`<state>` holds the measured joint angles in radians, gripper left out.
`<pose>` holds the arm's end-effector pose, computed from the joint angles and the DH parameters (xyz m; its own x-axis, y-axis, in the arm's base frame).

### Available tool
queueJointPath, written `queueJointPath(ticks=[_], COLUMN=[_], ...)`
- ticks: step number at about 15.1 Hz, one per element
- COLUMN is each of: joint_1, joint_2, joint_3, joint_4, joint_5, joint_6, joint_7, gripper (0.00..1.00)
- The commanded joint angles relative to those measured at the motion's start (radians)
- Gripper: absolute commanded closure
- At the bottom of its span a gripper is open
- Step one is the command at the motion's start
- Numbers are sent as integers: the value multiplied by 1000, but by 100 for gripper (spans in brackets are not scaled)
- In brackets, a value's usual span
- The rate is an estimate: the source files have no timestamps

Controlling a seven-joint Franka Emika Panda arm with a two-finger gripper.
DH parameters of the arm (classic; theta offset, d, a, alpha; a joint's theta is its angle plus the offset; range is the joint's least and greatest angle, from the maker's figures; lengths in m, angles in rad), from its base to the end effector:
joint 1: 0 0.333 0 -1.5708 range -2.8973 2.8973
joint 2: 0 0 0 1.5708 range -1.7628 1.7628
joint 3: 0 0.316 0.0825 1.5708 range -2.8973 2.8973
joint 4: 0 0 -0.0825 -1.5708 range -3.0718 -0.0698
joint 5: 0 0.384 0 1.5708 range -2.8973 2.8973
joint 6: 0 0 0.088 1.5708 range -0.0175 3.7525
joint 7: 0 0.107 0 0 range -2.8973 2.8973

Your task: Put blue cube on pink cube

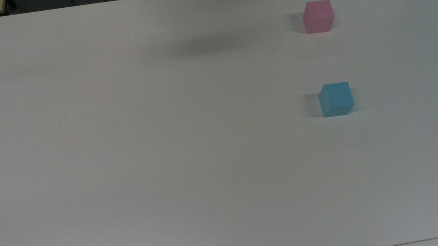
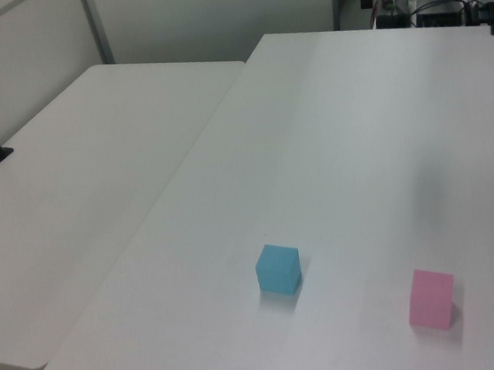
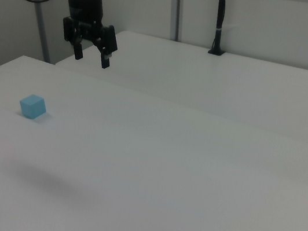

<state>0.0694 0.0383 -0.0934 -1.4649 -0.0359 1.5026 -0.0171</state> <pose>0.5597 -0.0163 0.6470 1.0000 -0.0093 -0.0011 -0.0092 -0.9992 0.0394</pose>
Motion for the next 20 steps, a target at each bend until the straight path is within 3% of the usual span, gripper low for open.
queueJointPath(ticks=[1,20], joint_1=[-11,-7], joint_2=[-21,-26], joint_3=[4,4], joint_4=[-12,-9], joint_5=[16,18], joint_6=[-8,-10], joint_7=[-6,-43], gripper=[0,0])
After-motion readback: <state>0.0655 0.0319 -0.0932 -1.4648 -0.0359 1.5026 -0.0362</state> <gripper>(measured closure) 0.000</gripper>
